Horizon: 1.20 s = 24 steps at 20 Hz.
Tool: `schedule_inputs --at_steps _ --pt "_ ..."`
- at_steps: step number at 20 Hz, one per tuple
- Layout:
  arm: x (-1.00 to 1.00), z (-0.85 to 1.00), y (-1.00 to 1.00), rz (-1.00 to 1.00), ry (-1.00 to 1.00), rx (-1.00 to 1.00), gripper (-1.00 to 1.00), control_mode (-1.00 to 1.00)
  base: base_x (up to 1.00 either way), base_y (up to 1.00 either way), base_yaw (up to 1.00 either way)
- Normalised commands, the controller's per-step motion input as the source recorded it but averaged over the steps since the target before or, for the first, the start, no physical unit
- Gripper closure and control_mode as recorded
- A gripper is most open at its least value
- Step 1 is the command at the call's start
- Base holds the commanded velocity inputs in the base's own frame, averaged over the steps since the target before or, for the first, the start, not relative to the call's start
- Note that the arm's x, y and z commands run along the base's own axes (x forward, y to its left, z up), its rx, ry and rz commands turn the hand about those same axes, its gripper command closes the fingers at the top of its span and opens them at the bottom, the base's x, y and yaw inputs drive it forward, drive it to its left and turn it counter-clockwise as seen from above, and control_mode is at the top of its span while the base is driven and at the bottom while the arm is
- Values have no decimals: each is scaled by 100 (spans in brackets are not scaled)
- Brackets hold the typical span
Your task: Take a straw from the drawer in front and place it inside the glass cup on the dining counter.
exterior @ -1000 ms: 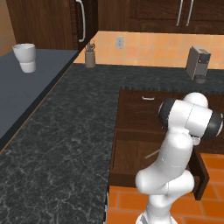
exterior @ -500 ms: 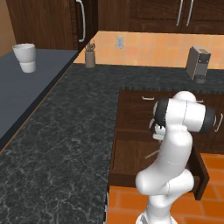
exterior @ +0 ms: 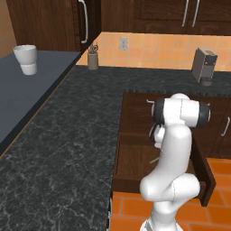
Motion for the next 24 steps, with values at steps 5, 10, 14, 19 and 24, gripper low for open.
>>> schedule_inputs --at_steps 5,10,14,19,24 --pt "18 -32 0 -4 0 0 -100 -100 0 0 0" --pt "26 -31 0 -2 0 0 -100 -100 0 0 0" --pt "32 -28 -2 0 0 0 -100 -100 0 0 0" --pt "18 -38 -5 0 1 0 -100 -100 0 0 0" --pt "5 -43 -4 0 0 0 -100 -100 0 0 0"
